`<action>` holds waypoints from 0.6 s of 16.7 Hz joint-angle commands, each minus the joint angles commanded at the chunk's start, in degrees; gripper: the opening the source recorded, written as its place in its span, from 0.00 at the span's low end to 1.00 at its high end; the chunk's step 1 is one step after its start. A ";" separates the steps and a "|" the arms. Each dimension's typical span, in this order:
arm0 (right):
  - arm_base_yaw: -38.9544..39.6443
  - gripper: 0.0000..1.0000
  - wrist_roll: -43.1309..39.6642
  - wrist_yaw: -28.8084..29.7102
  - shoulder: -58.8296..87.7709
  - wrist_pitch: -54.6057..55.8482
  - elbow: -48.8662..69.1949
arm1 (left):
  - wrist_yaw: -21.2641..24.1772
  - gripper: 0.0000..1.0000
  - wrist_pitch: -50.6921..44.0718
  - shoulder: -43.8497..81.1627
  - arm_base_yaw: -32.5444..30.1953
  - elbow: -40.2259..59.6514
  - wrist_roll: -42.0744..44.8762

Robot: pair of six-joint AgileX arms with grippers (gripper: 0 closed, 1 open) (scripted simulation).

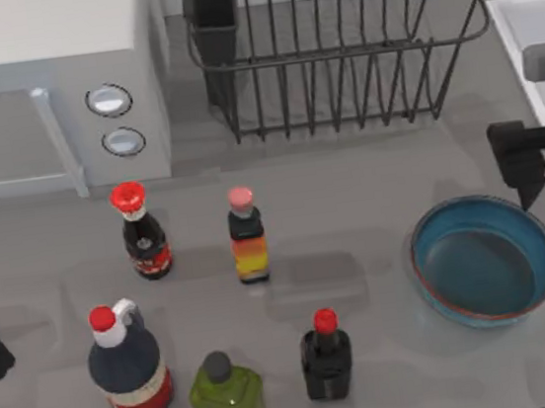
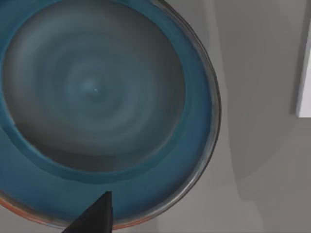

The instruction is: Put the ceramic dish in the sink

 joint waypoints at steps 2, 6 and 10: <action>0.07 1.00 -0.06 0.00 0.29 0.92 -0.85 | 0.00 1.00 0.00 0.00 0.00 0.00 0.00; 0.25 1.00 0.05 0.01 3.01 9.89 -6.87 | 0.00 1.00 0.00 0.00 0.00 0.00 0.00; 0.42 1.00 0.27 0.02 6.33 20.40 -13.70 | 0.00 1.00 0.00 0.00 0.00 0.00 0.00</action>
